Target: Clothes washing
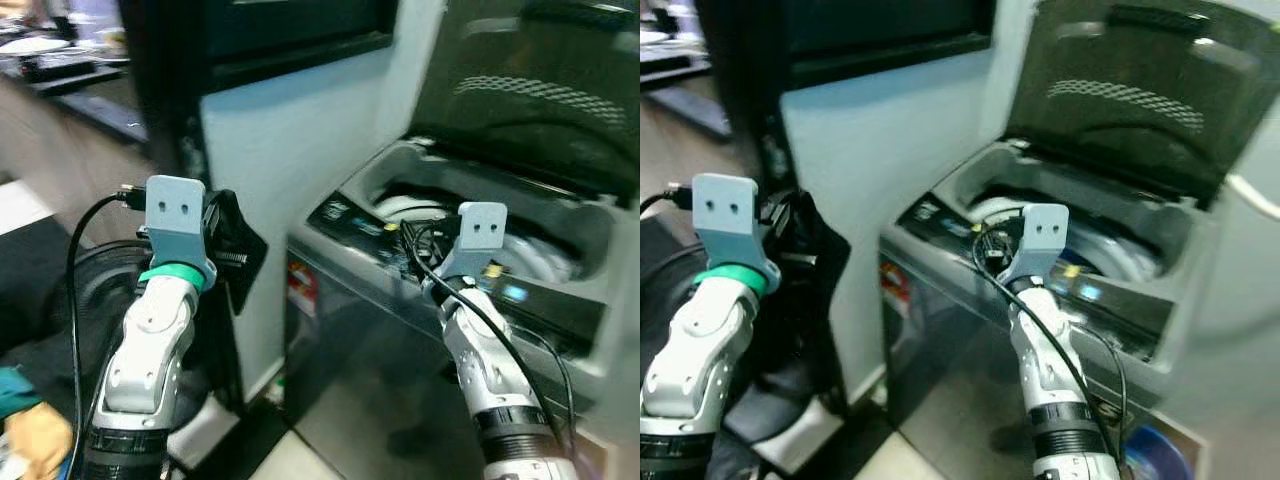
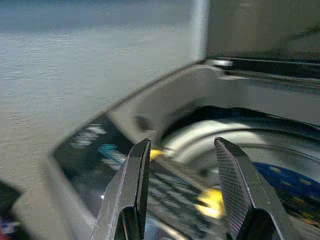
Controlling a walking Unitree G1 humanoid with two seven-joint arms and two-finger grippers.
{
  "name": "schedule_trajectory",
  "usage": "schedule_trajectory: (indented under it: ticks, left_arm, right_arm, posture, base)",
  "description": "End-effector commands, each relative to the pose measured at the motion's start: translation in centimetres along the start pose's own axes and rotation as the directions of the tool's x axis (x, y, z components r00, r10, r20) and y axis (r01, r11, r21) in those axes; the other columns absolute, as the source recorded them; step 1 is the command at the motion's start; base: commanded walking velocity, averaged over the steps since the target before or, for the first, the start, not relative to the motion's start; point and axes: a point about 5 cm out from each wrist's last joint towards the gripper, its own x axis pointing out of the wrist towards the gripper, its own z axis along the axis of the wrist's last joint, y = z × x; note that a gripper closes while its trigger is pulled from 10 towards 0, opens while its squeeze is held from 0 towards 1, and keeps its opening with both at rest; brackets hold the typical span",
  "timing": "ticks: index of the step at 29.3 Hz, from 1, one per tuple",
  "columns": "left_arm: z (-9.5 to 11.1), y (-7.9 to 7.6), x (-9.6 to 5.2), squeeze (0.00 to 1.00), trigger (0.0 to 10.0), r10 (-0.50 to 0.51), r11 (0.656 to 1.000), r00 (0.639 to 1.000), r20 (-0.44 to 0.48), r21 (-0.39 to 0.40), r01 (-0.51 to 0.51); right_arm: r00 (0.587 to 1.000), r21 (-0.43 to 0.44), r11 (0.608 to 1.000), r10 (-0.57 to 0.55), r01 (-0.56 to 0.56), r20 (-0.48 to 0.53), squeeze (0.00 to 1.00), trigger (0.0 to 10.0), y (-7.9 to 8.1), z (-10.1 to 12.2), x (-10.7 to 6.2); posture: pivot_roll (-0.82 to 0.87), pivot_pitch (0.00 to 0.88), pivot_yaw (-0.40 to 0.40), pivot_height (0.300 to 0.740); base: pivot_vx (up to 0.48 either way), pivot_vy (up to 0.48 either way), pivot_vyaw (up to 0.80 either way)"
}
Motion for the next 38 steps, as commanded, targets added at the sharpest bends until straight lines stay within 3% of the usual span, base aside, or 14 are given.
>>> schedule_trajectory:
  ticks: [1,20,38]
  left_arm:
    - [0.1,0.0,0.1,0.00,10.0,-0.005,1.000,1.000,0.004,-0.003,0.005]
    - [1.5,0.2,0.1,0.00,10.0,-0.009,1.000,0.998,0.058,-0.005,0.009]
    - [1.2,0.0,0.0,0.00,10.0,-0.028,1.000,0.999,0.034,-0.007,0.028]
  right_arm:
    - [1.000,0.006,1.000,0.006,-0.006,0.000,0.00,10.0,0.4,0.0,0.1]
    - [0.999,0.021,1.000,0.012,-0.013,0.029,0.00,10.0,0.7,0.9,0.5]
    - [1.000,0.023,1.000,0.007,-0.007,0.021,0.00,10.0,0.7,0.7,0.5]
  posture:
    - [0.01,0.054,-0.002,0.740]
    - [0.02,0.059,-0.006,0.740]
    - [0.02,0.062,-0.005,0.740]
  base:
    - [0.000,0.000,-0.80]
    - [0.000,0.000,-0.80]
    - [0.000,0.000,-0.80]
